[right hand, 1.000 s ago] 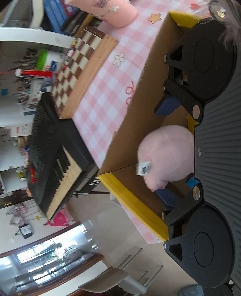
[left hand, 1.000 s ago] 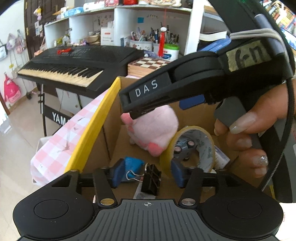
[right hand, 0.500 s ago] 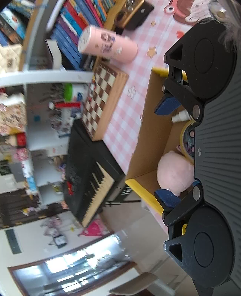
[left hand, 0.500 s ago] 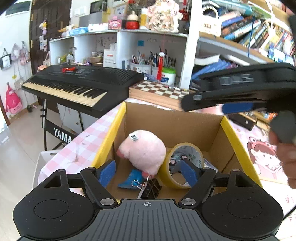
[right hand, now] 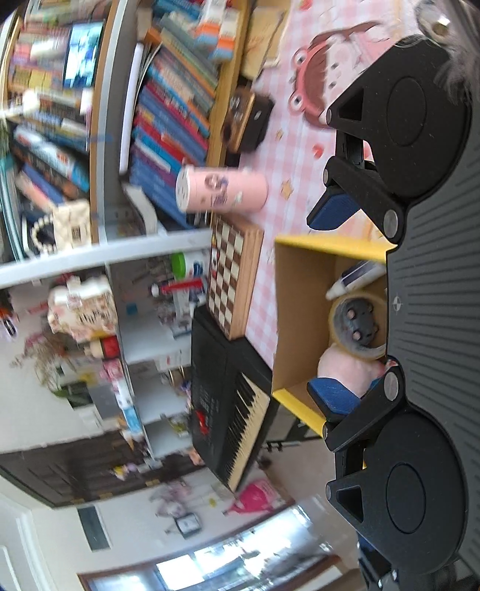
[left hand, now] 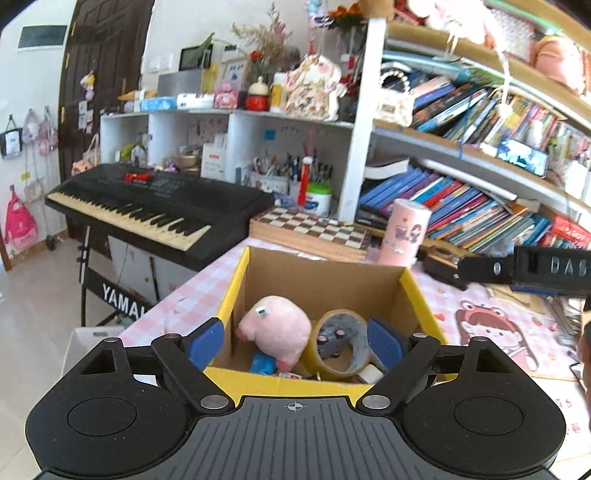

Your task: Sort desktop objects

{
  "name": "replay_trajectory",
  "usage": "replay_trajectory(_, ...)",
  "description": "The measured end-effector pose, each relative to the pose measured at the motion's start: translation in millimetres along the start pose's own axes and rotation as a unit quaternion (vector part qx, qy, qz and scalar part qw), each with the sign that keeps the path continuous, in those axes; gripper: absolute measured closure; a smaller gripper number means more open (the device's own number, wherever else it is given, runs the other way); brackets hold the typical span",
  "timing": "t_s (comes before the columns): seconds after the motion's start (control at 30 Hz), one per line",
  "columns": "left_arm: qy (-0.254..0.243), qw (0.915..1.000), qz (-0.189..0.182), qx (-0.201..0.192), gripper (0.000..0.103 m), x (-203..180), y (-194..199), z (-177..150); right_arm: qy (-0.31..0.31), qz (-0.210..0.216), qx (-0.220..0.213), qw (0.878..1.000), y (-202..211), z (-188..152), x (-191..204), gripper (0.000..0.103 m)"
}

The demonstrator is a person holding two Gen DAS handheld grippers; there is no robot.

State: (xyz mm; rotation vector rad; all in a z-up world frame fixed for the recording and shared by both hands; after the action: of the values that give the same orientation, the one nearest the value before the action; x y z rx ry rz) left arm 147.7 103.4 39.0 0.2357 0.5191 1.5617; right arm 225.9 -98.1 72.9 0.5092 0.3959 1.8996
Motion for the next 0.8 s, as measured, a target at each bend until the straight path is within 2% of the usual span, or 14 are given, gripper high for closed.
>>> replay_trajectory(0.2, -0.008, 0.9998, -0.018, -0.007, 0.012, -9.4, 27.3, -11.9, -0.018, -0.043, -0.013, 0.999, 39.6, -28.1, -5.0, 0.016)
replay_trajectory(0.43, -0.018, 0.9992, -0.037, 0.005, 0.012, -18.3, 47.1, -33.7, -0.042, -0.086, -0.013, 0.995, 78.2, -66.1, -11.3, 0.016)
replay_trajectory(0.8, -0.034, 0.9981, -0.045, 0.027, 0.012, -36.6, 62.3, -69.6, -0.054, -0.171, -0.009, 0.984, 116.5, -124.6, -17.8, 0.016)
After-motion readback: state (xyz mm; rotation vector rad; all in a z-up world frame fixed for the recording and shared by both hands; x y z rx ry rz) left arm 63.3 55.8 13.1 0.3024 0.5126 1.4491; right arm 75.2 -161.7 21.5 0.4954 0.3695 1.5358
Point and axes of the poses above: each gripper's, at about its wrist camera, not at the fingertips, and y roughly against the way its jaws point, x to its left, z to its top, the point moved 1 cm from there along -y, roughly the way its jaws point, and after that the axes turned 5 degrees about -z, right-handed, at the moved point
